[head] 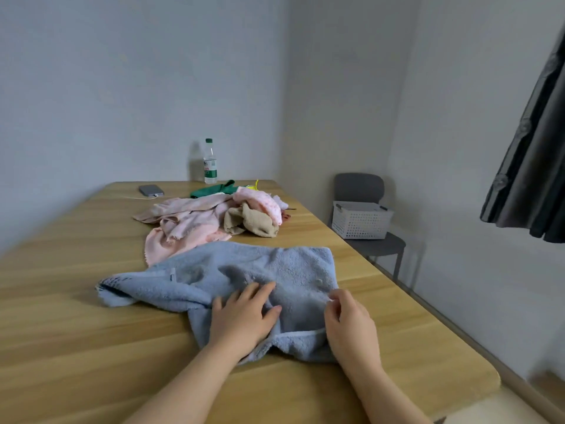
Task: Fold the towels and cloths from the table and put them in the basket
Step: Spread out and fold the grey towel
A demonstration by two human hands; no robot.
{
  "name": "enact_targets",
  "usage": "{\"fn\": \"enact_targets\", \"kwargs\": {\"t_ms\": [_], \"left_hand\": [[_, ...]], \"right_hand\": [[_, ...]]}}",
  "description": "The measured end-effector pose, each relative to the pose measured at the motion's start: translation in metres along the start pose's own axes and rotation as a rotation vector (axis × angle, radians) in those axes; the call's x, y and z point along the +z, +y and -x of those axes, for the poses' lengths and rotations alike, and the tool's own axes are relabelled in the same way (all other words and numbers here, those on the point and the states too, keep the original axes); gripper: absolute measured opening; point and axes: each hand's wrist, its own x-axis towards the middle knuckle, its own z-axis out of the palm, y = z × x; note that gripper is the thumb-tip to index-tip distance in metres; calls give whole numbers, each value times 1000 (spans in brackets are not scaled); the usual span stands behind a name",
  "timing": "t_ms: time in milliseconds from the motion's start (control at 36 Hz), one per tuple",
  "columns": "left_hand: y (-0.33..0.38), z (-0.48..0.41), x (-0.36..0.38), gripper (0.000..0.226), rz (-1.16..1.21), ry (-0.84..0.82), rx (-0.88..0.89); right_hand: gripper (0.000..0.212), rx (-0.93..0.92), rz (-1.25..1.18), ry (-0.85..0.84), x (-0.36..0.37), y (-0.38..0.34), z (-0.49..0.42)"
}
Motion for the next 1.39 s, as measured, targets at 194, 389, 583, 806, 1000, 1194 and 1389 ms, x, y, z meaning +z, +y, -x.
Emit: {"fn": "enact_targets", "kwargs": {"t_ms": [194, 389, 583, 806, 1000, 1194, 1389], "left_hand": [[-27, -10, -6, 39, -31, 4, -80], [-52, -9, -34, 25, -121, -37, -382], [-18, -9, -11, 29, 291, 293, 109], [-18, -7, -2, 16, 237, 65, 194], [-20, -1, -13, 29, 556, 427, 13], [-46, -5, -22, 13, 549, 483, -285], [-39, 3, -29, 15, 223, 493, -189]], "right_hand": [[18, 154, -246, 34, 6, 1, -19], [10, -8, -52, -33, 8, 0, -16], [11, -192, -191, -199, 5, -3, -10], [19, -220, -166, -272, 11, 0, -10], [29, -411, 256, -29, 26, 5, -10], [26, -91, 345, 224, 23, 7, -10], [25, -222, 394, 112, 20, 1, -8]]}}
